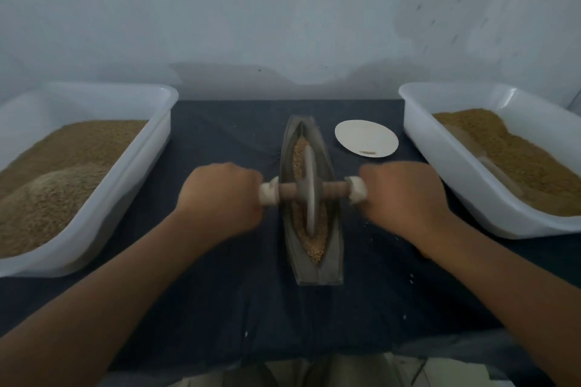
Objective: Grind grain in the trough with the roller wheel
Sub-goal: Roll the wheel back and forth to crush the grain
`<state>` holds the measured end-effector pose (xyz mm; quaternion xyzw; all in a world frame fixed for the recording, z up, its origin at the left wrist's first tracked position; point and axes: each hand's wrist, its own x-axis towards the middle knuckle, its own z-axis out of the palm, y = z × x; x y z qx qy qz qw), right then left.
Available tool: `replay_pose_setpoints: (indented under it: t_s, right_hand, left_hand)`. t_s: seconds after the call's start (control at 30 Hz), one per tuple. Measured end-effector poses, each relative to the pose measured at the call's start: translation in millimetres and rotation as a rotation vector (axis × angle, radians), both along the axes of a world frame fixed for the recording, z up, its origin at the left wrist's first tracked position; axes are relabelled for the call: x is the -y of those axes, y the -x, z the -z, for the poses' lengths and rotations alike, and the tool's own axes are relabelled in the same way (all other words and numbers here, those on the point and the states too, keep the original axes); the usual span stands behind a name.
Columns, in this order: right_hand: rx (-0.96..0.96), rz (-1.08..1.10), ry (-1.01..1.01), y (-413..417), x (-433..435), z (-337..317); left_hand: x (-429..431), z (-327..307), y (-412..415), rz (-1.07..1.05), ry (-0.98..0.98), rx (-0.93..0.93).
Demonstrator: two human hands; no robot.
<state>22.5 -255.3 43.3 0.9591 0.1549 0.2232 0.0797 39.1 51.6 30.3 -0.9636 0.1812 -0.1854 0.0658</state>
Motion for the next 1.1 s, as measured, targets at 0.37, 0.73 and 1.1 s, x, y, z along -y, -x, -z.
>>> replay_pose_setpoints:
  t_s: [0.37, 0.73, 1.1]
  right_hand:
    - [0.032, 0.091, -0.073, -79.9, -14.4, -10.9]
    - [0.03, 0.045, 0.0, -10.4, 0.4, 5.1]
    - [-0.031, 0.047, 0.039, -31.3, -11.7, -18.1]
  left_hand:
    - [24.4, -27.5, -76.7, -0.128, 0.096, -0.144]
    - [1.3, 3.7, -13.2, -0.016, 0.009, 0.024]
    - [7.2, 2.5, -37.4, -0.079, 0.097, -0.097]
